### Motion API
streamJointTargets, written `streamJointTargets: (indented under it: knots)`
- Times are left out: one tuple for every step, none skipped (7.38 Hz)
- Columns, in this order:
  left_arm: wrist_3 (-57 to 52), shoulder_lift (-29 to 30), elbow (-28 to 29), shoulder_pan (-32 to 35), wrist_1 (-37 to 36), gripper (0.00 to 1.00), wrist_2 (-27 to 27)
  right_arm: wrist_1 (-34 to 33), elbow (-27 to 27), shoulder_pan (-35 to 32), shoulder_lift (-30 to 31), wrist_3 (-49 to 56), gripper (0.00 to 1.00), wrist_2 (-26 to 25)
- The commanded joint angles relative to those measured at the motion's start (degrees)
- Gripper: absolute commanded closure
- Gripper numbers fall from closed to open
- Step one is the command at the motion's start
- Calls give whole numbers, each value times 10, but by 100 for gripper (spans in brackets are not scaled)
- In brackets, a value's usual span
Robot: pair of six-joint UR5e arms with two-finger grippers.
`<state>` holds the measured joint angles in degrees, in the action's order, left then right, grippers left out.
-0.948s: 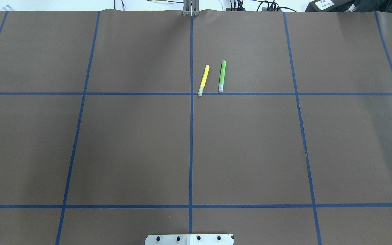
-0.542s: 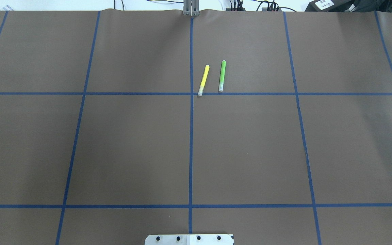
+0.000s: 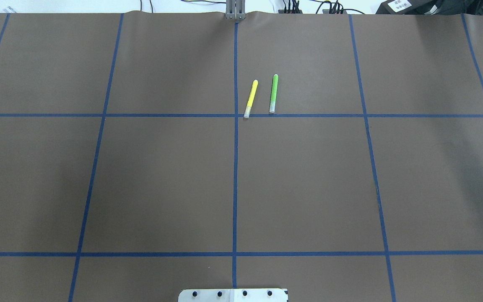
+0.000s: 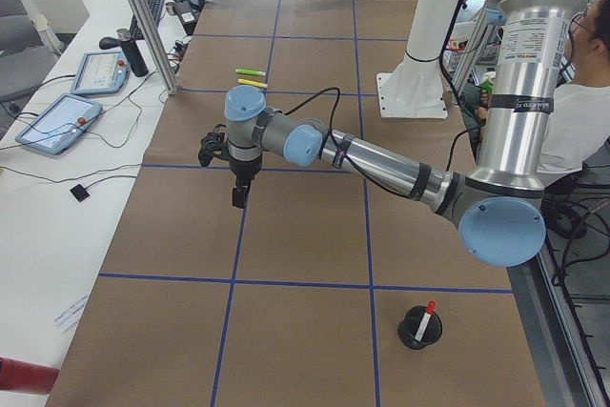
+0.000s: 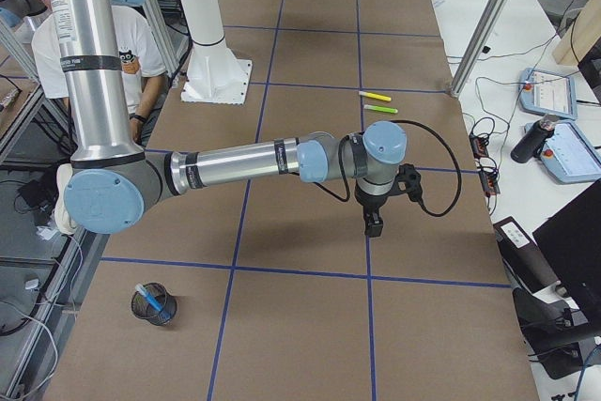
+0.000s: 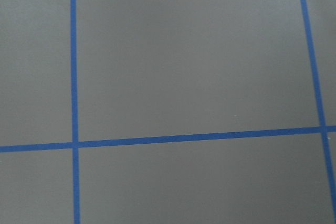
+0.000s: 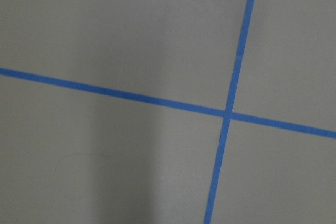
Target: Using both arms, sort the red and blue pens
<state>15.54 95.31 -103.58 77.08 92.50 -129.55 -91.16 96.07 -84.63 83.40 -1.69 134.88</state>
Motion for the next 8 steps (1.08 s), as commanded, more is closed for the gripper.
streamJointTargets:
  knots:
    - [-26,0,18,0,-18,0,-62,14,24,37,-4,-36,0,-37]
    - [-25,1,22,0,-18,0,-83,14,24,49,-5,-41,0,-48]
    - [-25,1,15,1,-18,0,-84,13,24,49,-5,-42,0,-42]
    - [-25,-4,14,1,-18,0,-84,13,24,50,-4,-42,0,-40]
    - [-26,-5,12,1,-18,0,-84,14,24,53,1,-40,0,-39]
    - [-26,-6,11,1,-17,0,-88,13,23,55,1,-40,0,-33]
    - [-27,-6,11,1,-17,0,-87,15,18,58,1,-41,0,-32]
    - [-27,-6,10,0,-16,0,-87,15,18,61,1,-42,0,-32]
